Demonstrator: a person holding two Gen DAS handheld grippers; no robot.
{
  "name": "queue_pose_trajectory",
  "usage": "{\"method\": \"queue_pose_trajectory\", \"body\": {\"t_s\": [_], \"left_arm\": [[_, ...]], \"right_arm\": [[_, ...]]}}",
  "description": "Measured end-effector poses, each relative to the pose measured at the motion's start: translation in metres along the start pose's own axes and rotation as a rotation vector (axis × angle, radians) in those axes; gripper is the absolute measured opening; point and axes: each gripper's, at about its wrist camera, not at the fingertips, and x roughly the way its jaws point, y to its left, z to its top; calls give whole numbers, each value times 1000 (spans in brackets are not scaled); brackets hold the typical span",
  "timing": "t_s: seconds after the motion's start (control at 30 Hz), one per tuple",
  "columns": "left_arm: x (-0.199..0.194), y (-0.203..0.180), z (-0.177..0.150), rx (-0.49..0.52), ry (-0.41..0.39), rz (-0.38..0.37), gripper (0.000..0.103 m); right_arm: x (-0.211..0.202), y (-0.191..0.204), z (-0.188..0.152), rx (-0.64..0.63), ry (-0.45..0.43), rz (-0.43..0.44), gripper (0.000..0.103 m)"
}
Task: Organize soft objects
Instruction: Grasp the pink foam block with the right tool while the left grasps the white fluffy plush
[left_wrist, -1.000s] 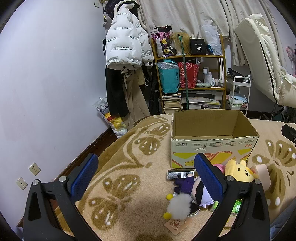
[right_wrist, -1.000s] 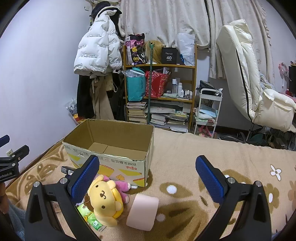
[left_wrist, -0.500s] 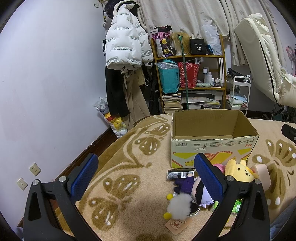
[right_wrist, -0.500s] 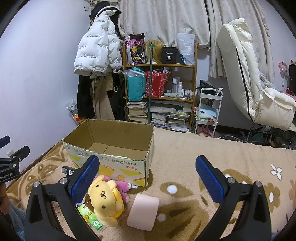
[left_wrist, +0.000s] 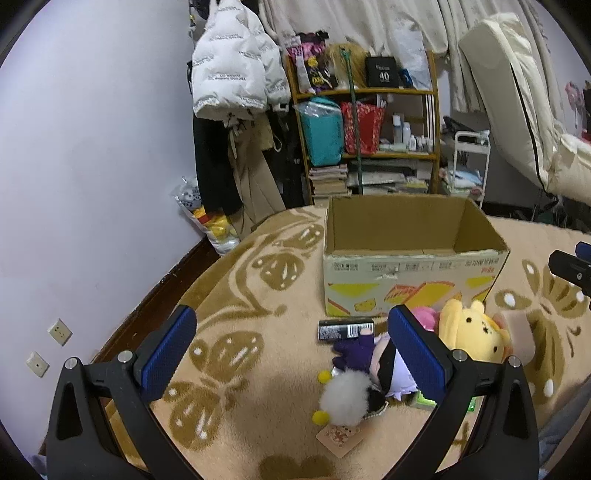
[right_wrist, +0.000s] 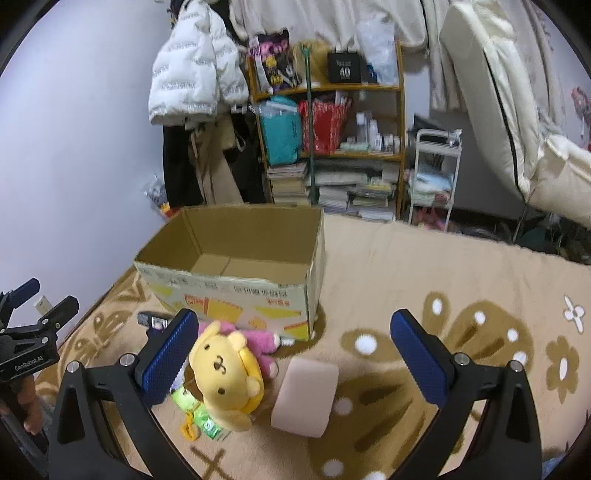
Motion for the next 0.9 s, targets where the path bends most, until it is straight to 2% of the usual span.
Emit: {"method": "queue_pose_trajectory", "body": {"t_s": [0.13,0.47,0.6,0.67,0.83,0.9], "left_arm": [[11,-7,-3,16,67,-29,102],[41,-25,-14,73,190,-33,102],[52,-28,-18,76,232,-79,102],[59,-27,-19,67,258,-91,102],[79,-22,-25,24,335,-108,102],[86,-19,-28,-4,370,-148,102]], "right_arm": [[11,-4,-3,11,61,4,103],[35,-7,-7,14,159,-10,103],[47,-10,-10,31,195,-33,103],[58,-13,-10,41,234,-41,95],[76,-16,-15,67,295,-62,91],[84,-17,-16,71,314,-71,90]]}}
